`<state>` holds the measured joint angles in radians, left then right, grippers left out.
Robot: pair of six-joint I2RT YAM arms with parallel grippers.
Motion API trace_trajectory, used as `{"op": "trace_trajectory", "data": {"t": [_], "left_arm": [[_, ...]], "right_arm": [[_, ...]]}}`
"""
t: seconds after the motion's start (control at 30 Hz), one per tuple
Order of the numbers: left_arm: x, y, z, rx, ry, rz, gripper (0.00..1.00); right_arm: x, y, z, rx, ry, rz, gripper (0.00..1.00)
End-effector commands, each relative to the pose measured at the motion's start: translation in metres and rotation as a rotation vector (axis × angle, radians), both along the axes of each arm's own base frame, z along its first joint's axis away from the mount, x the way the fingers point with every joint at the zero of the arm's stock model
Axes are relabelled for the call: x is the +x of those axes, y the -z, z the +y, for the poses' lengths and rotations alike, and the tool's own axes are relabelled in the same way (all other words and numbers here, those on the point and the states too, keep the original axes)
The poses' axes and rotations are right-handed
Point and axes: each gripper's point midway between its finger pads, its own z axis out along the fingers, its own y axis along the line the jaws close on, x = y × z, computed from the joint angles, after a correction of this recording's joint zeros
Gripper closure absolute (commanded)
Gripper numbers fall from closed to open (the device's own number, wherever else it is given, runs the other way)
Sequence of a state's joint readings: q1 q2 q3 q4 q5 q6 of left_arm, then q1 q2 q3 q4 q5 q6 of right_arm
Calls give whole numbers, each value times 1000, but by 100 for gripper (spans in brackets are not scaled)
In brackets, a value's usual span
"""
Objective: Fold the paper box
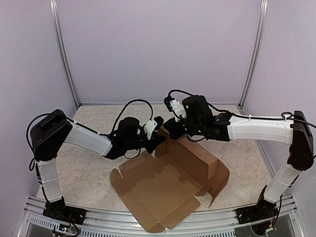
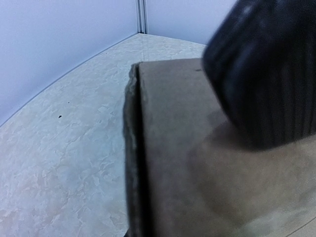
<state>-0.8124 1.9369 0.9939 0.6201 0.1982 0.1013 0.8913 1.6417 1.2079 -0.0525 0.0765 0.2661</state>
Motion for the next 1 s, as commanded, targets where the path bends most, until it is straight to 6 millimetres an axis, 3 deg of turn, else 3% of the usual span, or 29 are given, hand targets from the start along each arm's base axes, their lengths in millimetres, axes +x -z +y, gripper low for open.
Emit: {"op": "trace_trajectory", "data": {"t": [0.0,0.27,0.77,0.83,0.93,0.97], "left_arm": [[-2,10,4,-23,0,18,86],[-3,14,10,-51,-24,23,81],[10,25,14,-71,-103,17,80],[11,26,12,-74,-101,21,82],[11,30,10,-73,-94,27,100],[11,30,9,-72,-92,28,100]], "right_arm": [[-1,27,2,-25,-13,57,100],[-7,46,2,-37,-27,112,100],[-10,46,4,-34,-33,130,100],[-10,46,3,-35,-33,131,100],[-11,48,2,-39,-33,134,100],[-11,47,2,-37,-32,132,100]]}}
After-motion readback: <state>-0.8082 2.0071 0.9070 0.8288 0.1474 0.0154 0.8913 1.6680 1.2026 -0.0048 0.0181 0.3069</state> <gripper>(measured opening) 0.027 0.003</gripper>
